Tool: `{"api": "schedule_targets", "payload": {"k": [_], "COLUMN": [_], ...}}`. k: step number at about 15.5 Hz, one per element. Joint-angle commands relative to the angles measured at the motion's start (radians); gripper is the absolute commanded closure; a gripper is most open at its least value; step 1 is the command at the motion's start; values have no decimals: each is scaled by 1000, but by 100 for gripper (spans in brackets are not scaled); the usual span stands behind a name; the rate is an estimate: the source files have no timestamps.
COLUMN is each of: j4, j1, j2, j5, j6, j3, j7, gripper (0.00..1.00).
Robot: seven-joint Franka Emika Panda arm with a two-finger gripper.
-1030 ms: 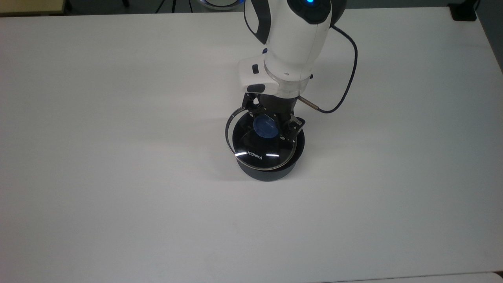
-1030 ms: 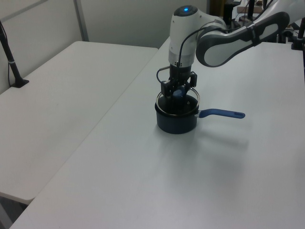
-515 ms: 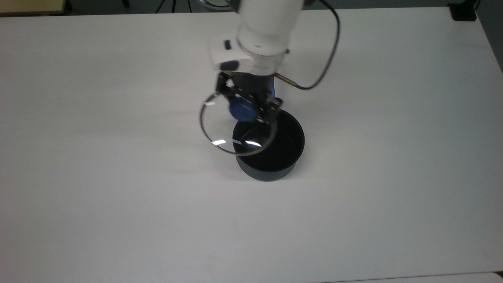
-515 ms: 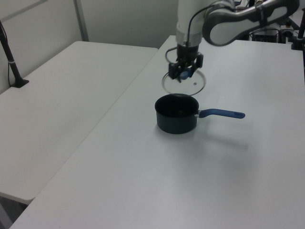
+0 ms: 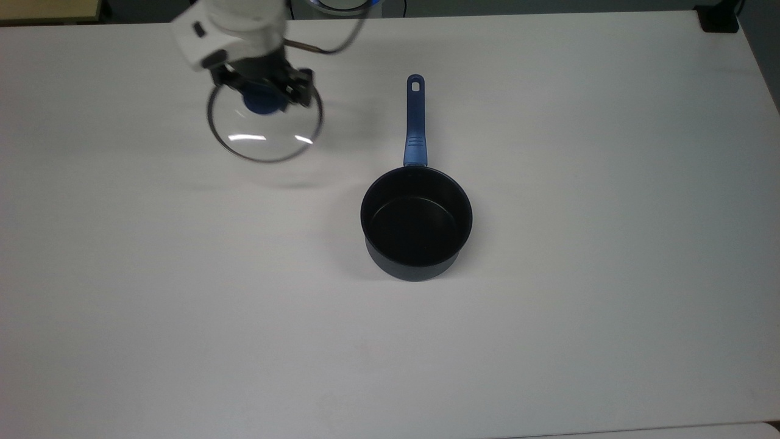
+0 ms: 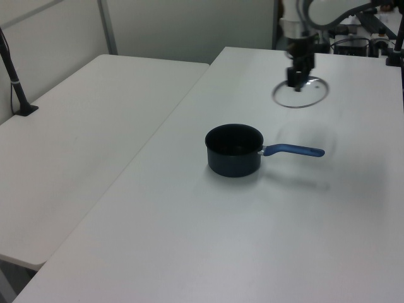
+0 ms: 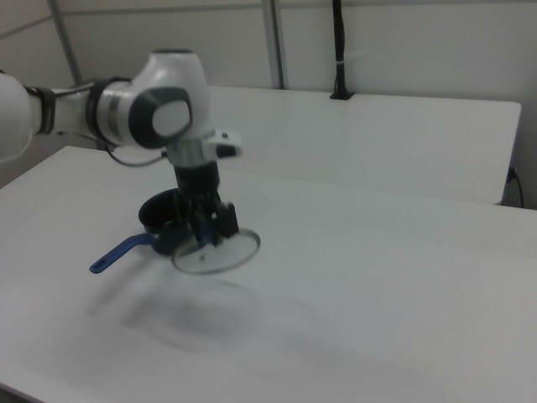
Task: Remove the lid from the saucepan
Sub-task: 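Carry the lid away from the saucepan and lower it onto the table, then open the gripper, release the lid, and raise the gripper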
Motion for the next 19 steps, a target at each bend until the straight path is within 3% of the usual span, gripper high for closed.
{"api": "schedule_targets", "payload": {"k": [1, 4, 11, 14, 16, 19], "j4": [-186, -291, -296, -292, -280, -166], "j1": [-96, -128, -130, -132, -132, -119], "j2": [-76, -73, 30, 36, 23, -8], "j5": [43, 46, 46, 46, 48, 51], "j6": [68, 244, 320, 314, 303, 182], "j3": [7, 7, 7, 7, 7, 7], "j7": [-221, -263, -297, -295, -280, -213], "gripper": [47, 46, 46, 28, 2, 0]}}
